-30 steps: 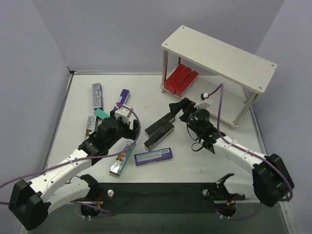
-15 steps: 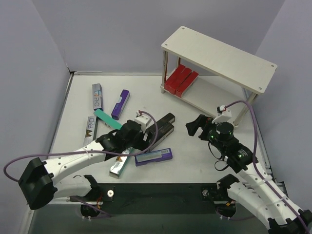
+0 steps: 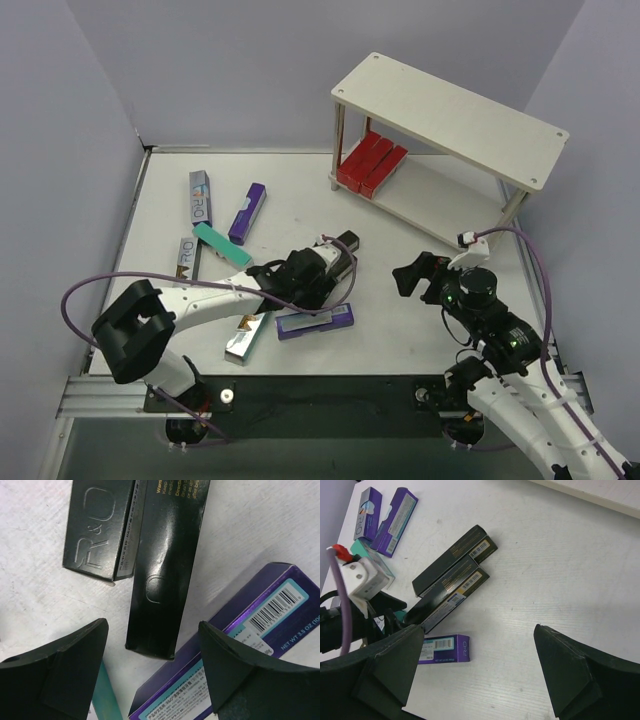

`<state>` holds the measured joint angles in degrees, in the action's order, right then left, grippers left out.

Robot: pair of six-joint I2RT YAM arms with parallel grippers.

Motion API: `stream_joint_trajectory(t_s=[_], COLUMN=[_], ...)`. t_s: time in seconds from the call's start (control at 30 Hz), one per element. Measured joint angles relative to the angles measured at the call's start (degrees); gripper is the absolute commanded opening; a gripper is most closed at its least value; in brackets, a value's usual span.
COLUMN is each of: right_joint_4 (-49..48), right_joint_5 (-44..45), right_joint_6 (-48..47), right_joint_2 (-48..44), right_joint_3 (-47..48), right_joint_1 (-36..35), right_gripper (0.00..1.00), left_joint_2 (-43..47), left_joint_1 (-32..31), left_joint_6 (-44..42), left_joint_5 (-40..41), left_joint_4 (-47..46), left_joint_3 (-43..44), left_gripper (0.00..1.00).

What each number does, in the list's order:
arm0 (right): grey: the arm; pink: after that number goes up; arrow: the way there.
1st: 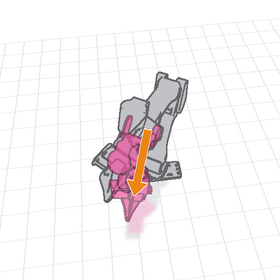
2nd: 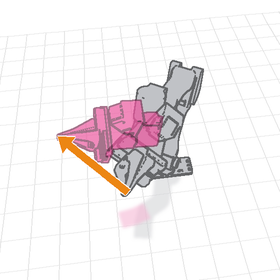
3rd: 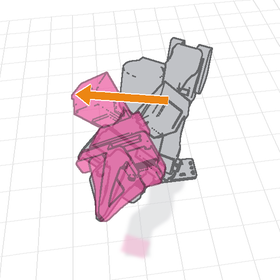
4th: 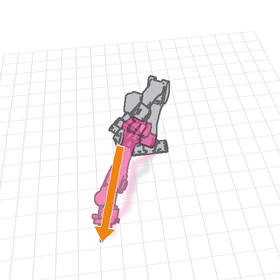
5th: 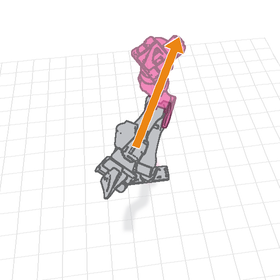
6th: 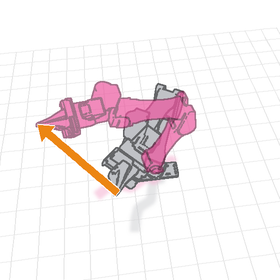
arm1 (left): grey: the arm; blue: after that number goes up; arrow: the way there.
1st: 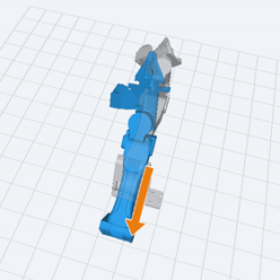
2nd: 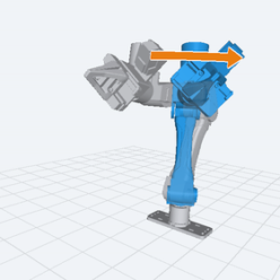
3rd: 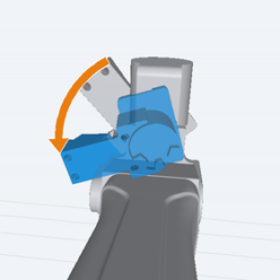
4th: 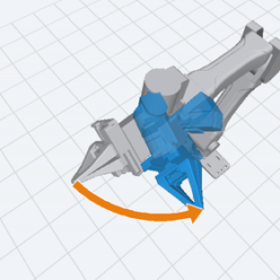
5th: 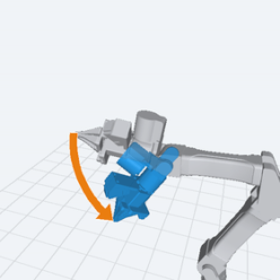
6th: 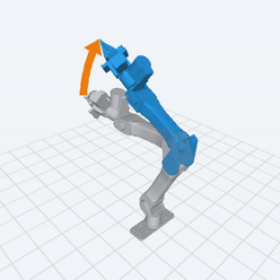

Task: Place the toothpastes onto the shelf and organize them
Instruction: Pick up the toothpaste from the center of the board, then place the toothpaste on the shelf.

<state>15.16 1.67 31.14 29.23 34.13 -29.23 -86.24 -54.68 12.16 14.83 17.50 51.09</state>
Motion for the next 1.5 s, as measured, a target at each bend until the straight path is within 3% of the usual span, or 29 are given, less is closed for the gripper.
stream_joint_trajectory(t_s=[0.17, 0.37, 0.53, 0.83, 1.07, 1.27, 1.5], right_joint_4=[2.27, 4.83, 7.37, 10.82, 13.18, 15.23, 17.20], right_joint_5=[0.02, 0.15, 1.05, 2.78, 3.45, 4.07, 7.58], right_joint_6=[-1.11, -2.58, -4.90, -10.23, -13.79, -14.47, -14.51], right_joint_2=[-1.81, -3.39, -4.24, -6.64, -9.35, -11.91, -12.13], right_joint_3=[0.00, 0.17, 1.64, 5.92, 8.31, 10.95, 15.30], right_joint_1=[0.02, 0.02, 0.02, 0.04, 0.07, 0.07, 0.07], right_gripper=[0.98, 0.98, 0.97, 0.97, 0.97, 0.97, 0.96], left_joint_2=[-4.59, -7.69, -7.74, -5.66, -4.70, -8.24, -21.86], left_joint_1=[-0.09, -0.24, -1.88, -5.86, -7.58, -8.07, -8.17], left_joint_6=[0.17, 0.81, 1.25, 3.26, 5.73, 7.06, 7.13], left_joint_5=[0.22, 0.39, 0.48, 1.18, 2.40, 2.75, 2.36], left_joint_4=[-0.79, -1.07, -0.76, 1.68, 3.54, 4.35, 4.31], left_joint_3=[0.59, 1.42, 2.49, 4.59, 12.46, 25.05, 44.39], left_gripper=[0.71, 0.50, 0.39, 0.37, 0.39, 0.43, 0.49])
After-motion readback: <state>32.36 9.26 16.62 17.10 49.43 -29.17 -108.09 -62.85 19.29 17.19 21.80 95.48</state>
